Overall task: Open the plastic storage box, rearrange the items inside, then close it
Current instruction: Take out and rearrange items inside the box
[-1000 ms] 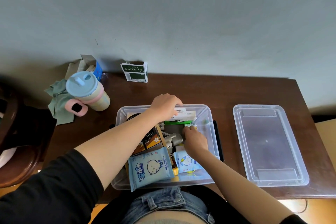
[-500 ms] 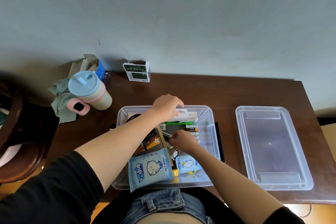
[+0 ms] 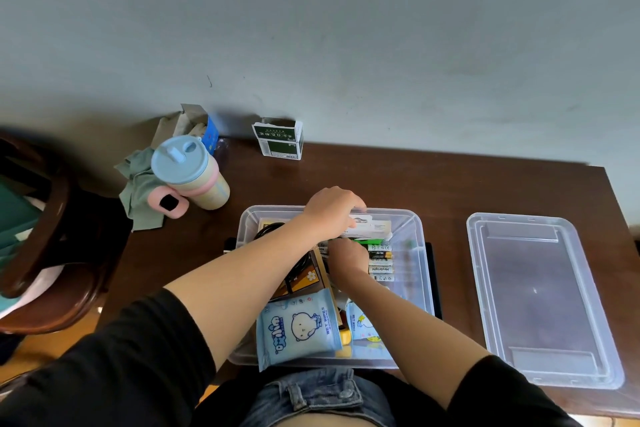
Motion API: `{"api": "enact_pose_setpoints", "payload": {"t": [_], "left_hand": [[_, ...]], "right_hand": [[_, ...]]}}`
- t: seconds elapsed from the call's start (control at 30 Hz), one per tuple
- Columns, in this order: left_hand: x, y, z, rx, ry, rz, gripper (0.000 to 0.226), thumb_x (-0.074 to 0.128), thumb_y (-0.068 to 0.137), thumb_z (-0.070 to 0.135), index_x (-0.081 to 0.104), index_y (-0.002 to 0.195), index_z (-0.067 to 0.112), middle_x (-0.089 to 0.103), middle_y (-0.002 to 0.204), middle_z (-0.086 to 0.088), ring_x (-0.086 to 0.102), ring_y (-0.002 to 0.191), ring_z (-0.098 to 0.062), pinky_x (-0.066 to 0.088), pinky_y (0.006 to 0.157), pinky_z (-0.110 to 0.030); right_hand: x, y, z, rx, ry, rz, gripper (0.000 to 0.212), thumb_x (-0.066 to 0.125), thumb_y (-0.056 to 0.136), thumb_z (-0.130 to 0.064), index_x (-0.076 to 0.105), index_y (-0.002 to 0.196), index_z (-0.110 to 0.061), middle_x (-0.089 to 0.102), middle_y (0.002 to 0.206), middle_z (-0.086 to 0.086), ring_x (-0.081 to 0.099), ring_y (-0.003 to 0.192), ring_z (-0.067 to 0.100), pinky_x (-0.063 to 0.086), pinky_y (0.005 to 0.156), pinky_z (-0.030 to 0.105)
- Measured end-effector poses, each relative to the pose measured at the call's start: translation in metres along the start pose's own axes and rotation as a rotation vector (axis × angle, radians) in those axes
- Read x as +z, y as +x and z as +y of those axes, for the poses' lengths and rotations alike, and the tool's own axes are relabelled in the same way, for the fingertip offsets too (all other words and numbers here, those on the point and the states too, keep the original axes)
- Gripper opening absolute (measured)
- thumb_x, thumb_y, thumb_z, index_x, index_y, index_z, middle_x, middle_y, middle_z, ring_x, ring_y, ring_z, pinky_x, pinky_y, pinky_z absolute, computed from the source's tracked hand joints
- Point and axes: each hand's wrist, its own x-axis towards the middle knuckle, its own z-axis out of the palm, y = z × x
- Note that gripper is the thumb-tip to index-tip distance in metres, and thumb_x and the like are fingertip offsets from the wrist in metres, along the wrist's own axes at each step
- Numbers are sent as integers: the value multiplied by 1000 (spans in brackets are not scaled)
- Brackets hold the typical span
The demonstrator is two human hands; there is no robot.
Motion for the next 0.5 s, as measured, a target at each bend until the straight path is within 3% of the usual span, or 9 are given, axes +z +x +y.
{"api": "enact_pose_setpoints", "payload": {"t": [0.17,0.4,0.5], "left_hand": [[1,2,-1,-3,-11,-1,40,67,88,17,61,127,23,65,122,-5,58,113,-26,44,88,-33],[2,1,-3,4,-33,10,39,66,88,15,62,126,23,65,121,-6,59,111,-27,45,89,-35],[2,1,-2,8,-34,11,39,66,87,15,62,126,22,65,122,-5,59,110,-26,46,89,-35]], "right_hand": [[-8,-1,8,-138,-140,-86,22,69,77,-11,62,99,-9,66,102,7,64,94,27,42,63,31],[-21,-15,52,-95,-161,-124,17,61,88,-21,63,97,-6,66,98,10,64,91,28,44,65,30],[-30,-19,69,-110,-301,-161,16,59,87,-12,63,102,-6,65,103,9,63,94,26,44,66,28]]}}
